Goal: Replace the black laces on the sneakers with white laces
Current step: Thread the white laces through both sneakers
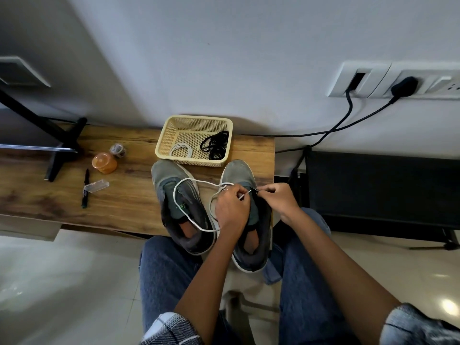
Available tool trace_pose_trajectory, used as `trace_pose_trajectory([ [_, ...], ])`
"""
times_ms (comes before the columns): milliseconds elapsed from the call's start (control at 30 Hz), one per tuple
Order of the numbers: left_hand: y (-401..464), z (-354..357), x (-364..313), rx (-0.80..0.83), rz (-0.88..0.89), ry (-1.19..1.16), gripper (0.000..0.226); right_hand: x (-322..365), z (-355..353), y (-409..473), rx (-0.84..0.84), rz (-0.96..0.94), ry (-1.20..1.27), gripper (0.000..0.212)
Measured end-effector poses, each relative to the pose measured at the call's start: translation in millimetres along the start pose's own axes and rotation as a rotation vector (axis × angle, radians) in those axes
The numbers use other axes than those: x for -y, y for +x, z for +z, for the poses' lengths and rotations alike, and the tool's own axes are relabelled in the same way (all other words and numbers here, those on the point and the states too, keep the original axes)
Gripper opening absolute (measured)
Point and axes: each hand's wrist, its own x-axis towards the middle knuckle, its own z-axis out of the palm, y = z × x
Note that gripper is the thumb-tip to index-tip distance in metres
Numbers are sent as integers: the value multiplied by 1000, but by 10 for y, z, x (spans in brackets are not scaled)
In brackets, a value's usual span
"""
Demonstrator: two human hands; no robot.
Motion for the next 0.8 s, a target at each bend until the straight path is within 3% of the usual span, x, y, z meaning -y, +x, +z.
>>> trace_pose_trajectory([
  [400,-18,21,-44,-9,-9,30,8,-82,-36,77,57,124,190,17],
  [800,45,-52,-82,47,138,187,10,-65,-17,65,57,36,84,15],
])
